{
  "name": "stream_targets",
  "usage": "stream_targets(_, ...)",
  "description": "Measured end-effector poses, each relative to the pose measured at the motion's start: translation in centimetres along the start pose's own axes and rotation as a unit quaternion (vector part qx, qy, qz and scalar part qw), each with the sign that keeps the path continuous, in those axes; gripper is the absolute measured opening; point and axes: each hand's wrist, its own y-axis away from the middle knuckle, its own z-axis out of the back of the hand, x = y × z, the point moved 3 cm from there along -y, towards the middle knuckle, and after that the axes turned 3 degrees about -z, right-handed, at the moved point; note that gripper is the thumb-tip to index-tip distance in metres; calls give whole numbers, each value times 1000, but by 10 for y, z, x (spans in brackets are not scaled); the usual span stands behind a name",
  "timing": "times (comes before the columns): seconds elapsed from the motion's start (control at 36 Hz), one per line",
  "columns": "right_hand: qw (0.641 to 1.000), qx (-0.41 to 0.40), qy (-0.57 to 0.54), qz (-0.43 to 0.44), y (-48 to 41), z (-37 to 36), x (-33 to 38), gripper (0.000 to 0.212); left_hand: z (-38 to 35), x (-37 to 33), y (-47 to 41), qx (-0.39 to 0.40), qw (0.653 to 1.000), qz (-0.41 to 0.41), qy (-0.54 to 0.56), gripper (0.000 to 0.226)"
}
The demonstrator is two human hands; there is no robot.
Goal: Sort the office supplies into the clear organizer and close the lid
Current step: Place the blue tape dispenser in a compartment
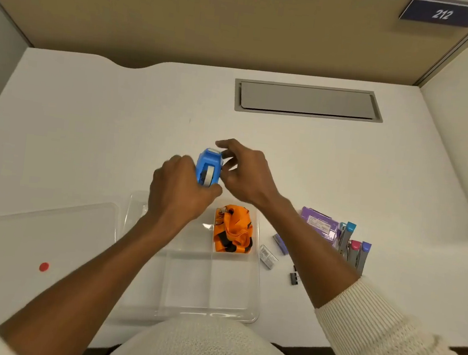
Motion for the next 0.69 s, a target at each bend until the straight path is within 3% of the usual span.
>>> stream_targets(0.19, 994, 110, 9, -23, 45, -42, 18, 44, -8, 44, 61, 12, 999, 42, 25, 45)
stream_targets(0.61, 988, 106, 92, -65, 74, -79, 4, 33, -43, 48, 73, 83, 994, 76, 15, 41)
stream_targets(0.69, 986, 120, 96, -65, 75, -85, 7, 32, -47, 47, 66, 101, 991, 76, -38, 26)
